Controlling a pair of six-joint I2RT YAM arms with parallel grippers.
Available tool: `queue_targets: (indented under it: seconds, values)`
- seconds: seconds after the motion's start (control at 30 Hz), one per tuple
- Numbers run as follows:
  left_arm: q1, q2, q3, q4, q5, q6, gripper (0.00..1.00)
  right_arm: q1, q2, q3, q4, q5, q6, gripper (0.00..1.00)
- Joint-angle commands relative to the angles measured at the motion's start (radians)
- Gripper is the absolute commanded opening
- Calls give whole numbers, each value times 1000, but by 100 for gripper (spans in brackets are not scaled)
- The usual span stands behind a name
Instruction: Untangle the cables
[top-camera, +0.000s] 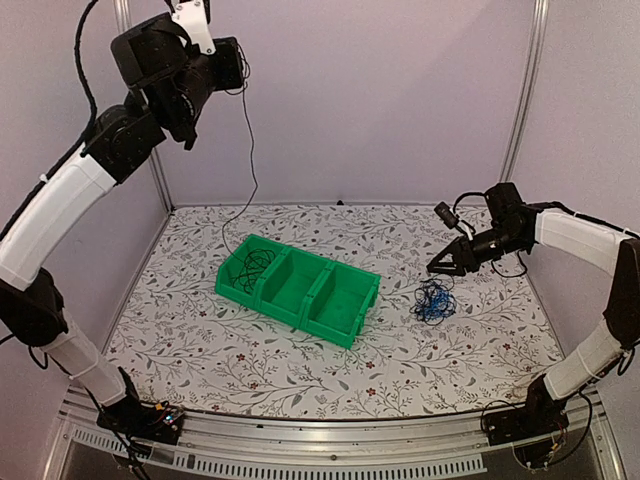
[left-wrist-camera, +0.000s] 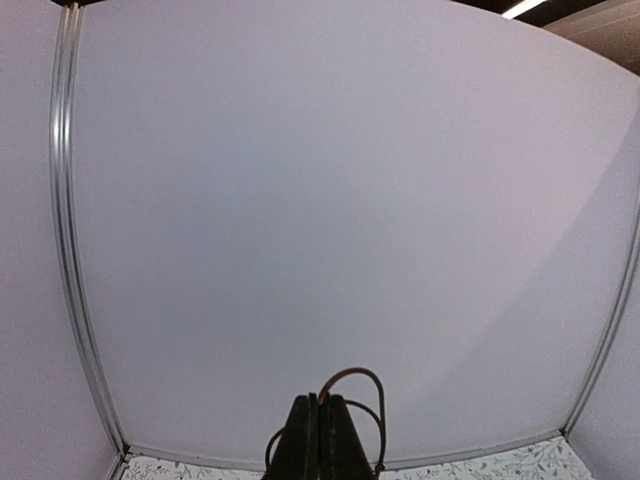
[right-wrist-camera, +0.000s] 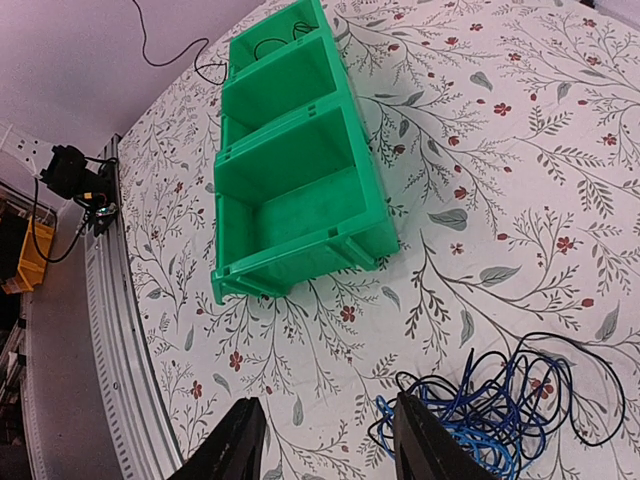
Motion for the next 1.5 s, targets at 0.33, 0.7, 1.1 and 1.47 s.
queue_targets:
  seconds: [0.33,0.7,1.1,1.47]
  values:
    - [167,-139,-376,-69,139,-264,0,-2,3,-32,-18,20,-20,48]
    - [157,-62,-149,50,227,-107,0,-3,21,-6,-22,36,-29,48]
    - [48,-28,-50,276,212,88,0,-4,7,1,-44,58,-49,48]
    - [-128,-374,-603,-98,-52,-414,0,-2,44,33,-47,50,-55,48]
